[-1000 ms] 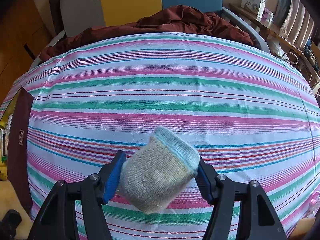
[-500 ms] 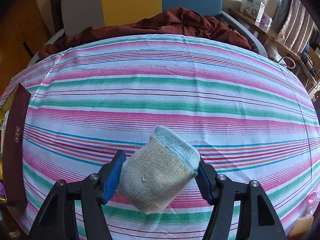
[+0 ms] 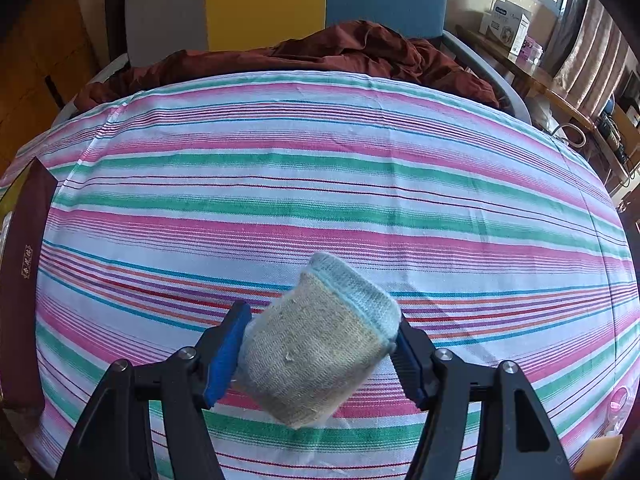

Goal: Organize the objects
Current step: 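Carry the yellow sponge into the gold box and open the left gripper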

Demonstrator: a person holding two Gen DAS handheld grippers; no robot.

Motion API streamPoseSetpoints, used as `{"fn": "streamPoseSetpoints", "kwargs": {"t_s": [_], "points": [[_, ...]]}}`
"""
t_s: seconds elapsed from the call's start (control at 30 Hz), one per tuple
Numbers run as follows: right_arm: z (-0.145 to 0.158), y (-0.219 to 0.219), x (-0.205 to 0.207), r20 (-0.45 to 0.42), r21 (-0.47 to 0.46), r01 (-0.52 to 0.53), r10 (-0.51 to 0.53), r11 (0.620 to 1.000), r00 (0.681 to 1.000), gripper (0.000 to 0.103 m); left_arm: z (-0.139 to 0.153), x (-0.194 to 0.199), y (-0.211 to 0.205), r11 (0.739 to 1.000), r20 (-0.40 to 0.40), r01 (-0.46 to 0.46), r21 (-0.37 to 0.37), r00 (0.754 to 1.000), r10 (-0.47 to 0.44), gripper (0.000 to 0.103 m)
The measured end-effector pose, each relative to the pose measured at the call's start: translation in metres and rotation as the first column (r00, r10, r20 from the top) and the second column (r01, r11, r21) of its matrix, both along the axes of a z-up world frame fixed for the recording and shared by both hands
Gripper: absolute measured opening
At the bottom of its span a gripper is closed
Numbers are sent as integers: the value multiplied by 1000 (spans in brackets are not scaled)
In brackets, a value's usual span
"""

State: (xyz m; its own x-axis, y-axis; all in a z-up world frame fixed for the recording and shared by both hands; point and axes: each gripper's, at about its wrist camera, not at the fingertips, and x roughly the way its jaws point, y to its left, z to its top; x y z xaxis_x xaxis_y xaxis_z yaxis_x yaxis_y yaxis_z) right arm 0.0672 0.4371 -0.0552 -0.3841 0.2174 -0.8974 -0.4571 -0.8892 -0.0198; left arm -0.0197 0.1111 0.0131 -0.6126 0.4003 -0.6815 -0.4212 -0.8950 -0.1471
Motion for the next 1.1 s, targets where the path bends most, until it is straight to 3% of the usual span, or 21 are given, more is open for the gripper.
{"fn": "streamPoseSetpoints", "kwargs": {"t_s": [0.27,0.43,0.57,0.77,0.97,1.1], "points": [[4,-11,-3,25,65,-26,25,998,999,67,-11,-16,-105,970,75,-239,35,969,236,38],[5,-16,-5,39,100,-45,42,994,998,67,-20,-23,-123,952,147,-297,69,947,285,38],[5,-18,-6,45,109,-55,51,992,998,67,-19,-23,-102,966,151,-247,78,961,233,38],[5,-25,-8,62,159,-87,78,983,995,67,-15,-35,-42,991,163,-94,98,984,77,38],[5,-23,-9,61,155,-89,80,984,995,67,-18,-60,12,992,211,-13,126,977,-14,38],[4,-23,-9,62,154,-92,83,984,995,67,-28,-75,46,995,234,30,95,971,-52,38]]}}
